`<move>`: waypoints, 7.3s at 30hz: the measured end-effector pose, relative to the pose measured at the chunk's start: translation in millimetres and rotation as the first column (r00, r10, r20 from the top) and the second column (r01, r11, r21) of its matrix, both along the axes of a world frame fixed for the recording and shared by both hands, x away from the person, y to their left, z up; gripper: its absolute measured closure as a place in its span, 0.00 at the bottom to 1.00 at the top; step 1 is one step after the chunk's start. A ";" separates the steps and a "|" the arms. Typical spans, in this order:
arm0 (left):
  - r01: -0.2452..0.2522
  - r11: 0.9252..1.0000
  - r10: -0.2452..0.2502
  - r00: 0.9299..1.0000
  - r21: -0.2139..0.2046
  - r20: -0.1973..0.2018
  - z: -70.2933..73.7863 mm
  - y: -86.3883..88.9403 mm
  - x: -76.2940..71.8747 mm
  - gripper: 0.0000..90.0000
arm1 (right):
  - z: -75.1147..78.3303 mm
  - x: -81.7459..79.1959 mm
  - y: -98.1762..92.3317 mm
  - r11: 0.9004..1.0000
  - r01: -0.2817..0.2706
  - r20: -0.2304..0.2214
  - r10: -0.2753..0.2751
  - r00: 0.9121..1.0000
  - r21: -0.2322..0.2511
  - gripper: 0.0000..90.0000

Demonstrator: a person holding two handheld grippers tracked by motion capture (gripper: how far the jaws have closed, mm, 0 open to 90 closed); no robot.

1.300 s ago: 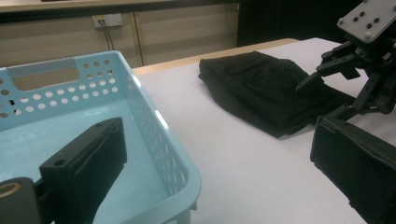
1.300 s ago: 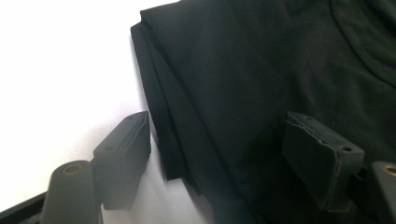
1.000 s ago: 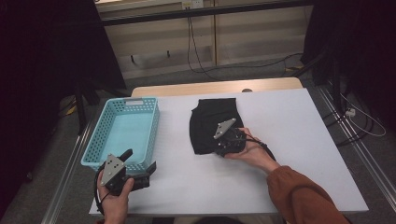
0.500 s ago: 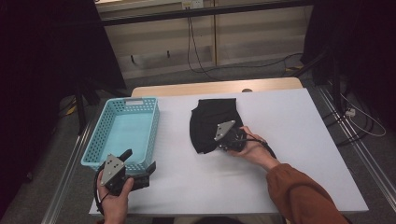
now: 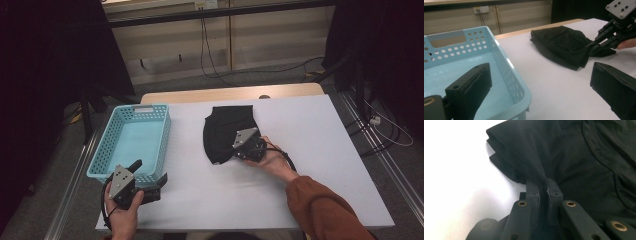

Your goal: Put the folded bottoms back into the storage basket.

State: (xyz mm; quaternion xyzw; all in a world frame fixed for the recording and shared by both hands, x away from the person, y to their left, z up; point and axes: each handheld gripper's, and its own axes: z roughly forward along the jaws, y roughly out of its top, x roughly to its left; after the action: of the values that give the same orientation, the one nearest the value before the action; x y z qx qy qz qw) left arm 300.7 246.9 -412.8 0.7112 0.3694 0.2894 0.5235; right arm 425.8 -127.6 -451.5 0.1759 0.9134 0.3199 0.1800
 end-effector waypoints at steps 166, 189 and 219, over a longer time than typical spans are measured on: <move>0.255 0.966 -0.241 0.849 -0.035 -0.471 -48.4 -160.4 174.2 0.89 | 24.6 -122.3 7.2 0.980 -0.100 -0.088 0.117 0.989 0.172 0.94; 0.191 0.976 -0.218 0.897 -0.107 -0.385 -19.3 -144.0 177.1 0.90 | 30.1 -115.0 17.2 0.970 -0.094 -0.047 0.108 0.993 0.224 0.94; 0.145 0.977 -0.187 0.934 -0.155 -0.305 26.4 -125.0 186.0 0.90 | 50.2 -96.0 30.6 0.954 -0.097 0.013 0.097 0.995 0.282 0.94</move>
State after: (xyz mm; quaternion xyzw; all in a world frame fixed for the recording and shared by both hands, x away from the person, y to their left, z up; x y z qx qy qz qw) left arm 486.6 121.9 -386.4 0.7415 0.4055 0.1008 0.5249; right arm 329.8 -97.0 -401.3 0.1548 0.8660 0.4554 0.1367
